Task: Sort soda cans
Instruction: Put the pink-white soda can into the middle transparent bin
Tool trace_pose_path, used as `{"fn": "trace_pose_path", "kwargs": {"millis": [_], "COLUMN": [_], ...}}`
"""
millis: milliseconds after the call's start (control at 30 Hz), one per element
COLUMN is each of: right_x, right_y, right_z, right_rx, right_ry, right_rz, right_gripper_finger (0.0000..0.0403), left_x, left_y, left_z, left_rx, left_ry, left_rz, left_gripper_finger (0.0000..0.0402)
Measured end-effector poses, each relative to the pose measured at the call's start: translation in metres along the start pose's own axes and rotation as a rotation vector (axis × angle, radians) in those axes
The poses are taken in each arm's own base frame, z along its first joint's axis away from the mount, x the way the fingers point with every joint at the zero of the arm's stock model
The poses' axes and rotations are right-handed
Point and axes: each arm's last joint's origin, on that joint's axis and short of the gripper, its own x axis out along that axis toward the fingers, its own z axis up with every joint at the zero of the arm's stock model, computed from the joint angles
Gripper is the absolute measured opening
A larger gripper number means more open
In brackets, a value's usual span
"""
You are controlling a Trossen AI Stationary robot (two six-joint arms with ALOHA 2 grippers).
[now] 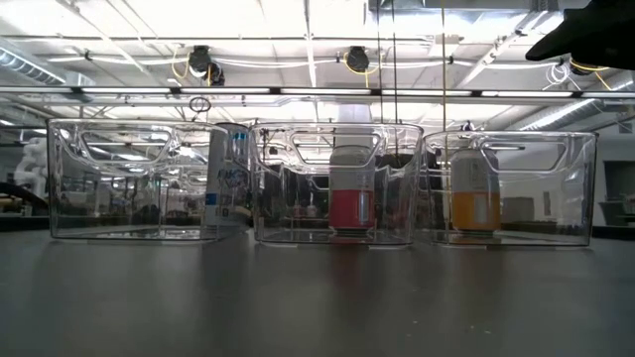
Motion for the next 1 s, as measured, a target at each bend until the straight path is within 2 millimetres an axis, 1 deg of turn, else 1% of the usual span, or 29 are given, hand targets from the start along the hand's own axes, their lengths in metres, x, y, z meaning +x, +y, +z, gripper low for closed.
{"fn": "trace_pose_path", "kwargs": {"millis": [100, 367, 500, 700, 800, 867, 1000], "right_x": [0.0, 0.0, 0.0, 0.0, 0.0, 0.0, 0.0], "right_y": [0.0, 0.0, 0.0, 0.0, 0.0, 0.0, 0.0], "right_z": [0.0, 0.0, 0.0, 0.0, 0.0, 0.0, 0.0], "right_rx": [0.0, -0.001, -0.003, -0.004, -0.005, -0.01, -0.012], "right_ry": [0.0, 0.0, -0.001, 0.0, -0.001, -0.001, -0.001], "right_rz": [0.0, 0.0, -0.001, -0.001, -0.001, -0.001, -0.001], "right_gripper_finger": [0.0313, 0.0313, 0.0313, 0.0313, 0.0313, 0.0313, 0.0313], "left_x": [0.005, 0.01, 0.014, 0.014, 0.015, 0.02, 0.037], "left_y": [0.003, 0.006, 0.007, 0.0, -0.003, -0.006, -0.012], "left_z": [-0.004, -0.011, -0.016, -0.02, -0.025, -0.028, -0.034], "left_rx": [-0.073, -0.056, -0.053, -0.042, -0.011, -0.001, 0.01], "left_ry": [0.015, 0.056, 0.113, 0.125, 0.136, 0.158, 0.24], "left_rz": [0.023, 0.036, 0.017, -0.035, -0.041, -0.035, -0.025], "left_gripper_finger": [0.0329, 0.0329, 0.0329, 0.0329, 0.0329, 0.0329, 0.0329]}}
